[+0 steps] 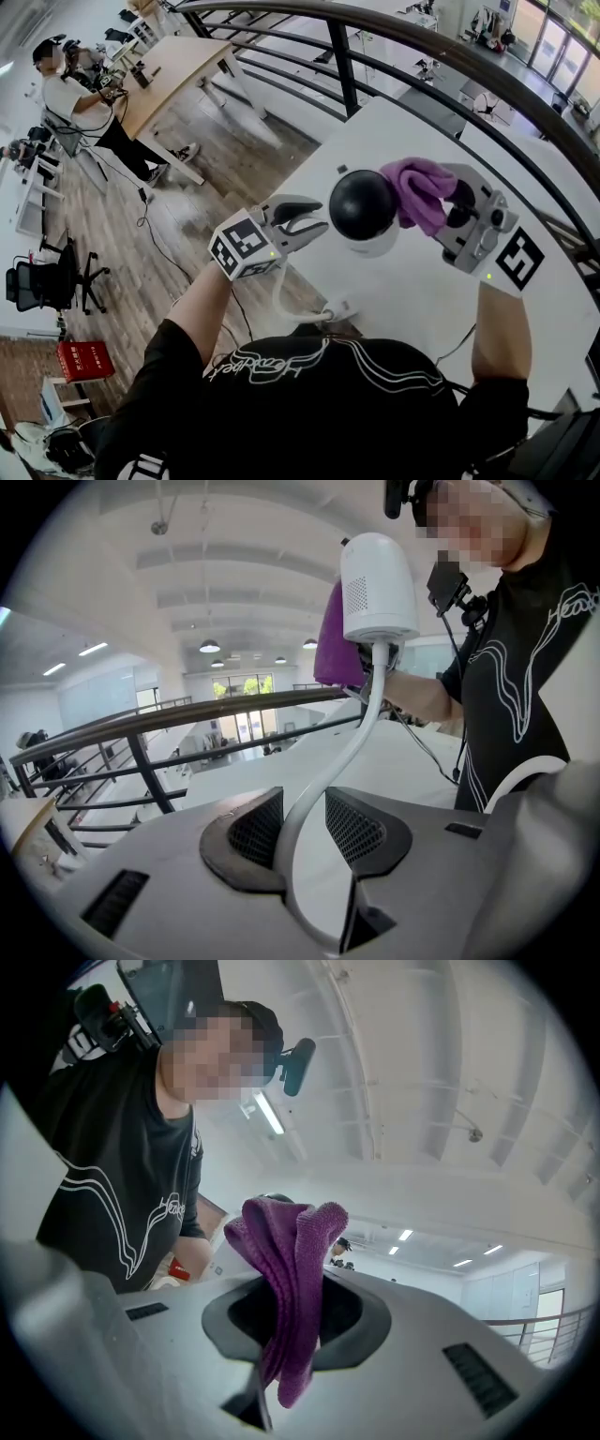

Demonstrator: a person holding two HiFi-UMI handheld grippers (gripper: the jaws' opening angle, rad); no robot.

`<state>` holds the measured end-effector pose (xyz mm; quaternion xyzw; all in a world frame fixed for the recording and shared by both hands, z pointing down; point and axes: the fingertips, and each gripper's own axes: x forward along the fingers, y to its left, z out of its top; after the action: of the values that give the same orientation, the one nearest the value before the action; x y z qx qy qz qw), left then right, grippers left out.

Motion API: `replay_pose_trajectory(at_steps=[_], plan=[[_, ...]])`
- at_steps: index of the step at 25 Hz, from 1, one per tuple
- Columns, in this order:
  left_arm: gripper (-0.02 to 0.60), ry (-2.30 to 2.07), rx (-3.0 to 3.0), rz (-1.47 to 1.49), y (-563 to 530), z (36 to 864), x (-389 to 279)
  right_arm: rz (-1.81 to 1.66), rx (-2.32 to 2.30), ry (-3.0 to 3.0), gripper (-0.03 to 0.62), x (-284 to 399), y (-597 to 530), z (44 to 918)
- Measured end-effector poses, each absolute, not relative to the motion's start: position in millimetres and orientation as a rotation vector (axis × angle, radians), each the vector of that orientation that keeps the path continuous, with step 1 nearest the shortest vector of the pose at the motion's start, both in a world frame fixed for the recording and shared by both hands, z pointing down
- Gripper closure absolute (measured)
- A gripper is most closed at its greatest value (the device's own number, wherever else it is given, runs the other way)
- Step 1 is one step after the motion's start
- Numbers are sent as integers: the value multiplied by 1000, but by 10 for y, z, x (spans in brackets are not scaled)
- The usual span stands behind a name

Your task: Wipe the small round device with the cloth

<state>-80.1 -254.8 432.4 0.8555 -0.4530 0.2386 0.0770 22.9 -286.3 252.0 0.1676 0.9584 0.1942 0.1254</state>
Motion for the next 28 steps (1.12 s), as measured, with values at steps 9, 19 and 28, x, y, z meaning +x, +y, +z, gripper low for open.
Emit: replay_pose_trajectory(at_steps=[9,19,28], plan=[[449,-1363,2570,720,-2526,4372,-772,547,438,2853,533,475,-2793,2761],[449,-1377,2586,703,-2582,4404,-787,486,367,2916,533,633,-2696,3058],[449,-1340,2614,700,-2571,4389,-823,436,264,3007,533,690,-2449,3275]])
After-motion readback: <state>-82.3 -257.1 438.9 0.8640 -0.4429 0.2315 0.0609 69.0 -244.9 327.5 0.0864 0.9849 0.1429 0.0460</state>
